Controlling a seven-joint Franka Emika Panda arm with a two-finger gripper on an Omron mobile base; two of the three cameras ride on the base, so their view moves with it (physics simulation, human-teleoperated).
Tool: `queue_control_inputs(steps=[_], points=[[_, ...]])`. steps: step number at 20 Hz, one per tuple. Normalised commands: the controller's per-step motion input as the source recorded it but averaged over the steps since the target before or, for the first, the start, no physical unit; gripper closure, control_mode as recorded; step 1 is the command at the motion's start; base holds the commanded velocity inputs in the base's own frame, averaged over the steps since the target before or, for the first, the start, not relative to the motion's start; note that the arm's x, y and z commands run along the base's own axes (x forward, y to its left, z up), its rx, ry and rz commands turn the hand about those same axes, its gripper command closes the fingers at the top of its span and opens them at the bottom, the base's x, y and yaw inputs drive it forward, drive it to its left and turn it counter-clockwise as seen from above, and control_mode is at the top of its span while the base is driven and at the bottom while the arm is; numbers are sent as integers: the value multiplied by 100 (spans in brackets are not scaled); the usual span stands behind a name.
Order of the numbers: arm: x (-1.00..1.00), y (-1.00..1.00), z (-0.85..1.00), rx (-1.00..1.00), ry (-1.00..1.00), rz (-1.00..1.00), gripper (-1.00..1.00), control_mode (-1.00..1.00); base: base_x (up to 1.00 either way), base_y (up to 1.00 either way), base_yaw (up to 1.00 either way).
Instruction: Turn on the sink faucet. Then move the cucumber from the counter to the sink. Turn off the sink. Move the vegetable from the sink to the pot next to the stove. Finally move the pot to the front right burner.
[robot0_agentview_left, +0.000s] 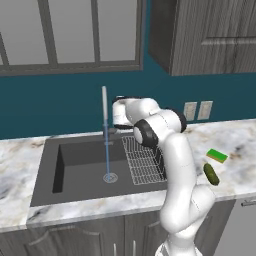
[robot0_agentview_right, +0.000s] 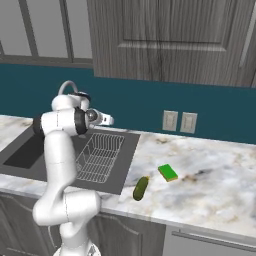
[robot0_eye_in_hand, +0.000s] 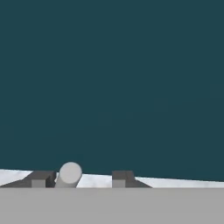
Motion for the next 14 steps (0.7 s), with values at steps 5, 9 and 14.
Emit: queue_control_inputs(steps=[5, 9, 14], points=[[-11, -54, -23, 2, 5, 0, -100, -100, 0, 0, 0], [-6, -37, 3, 4, 0, -1, -100, -100, 0, 0, 0], [-11, -36, 26, 5, 0, -6, -100, -100, 0, 0, 0]])
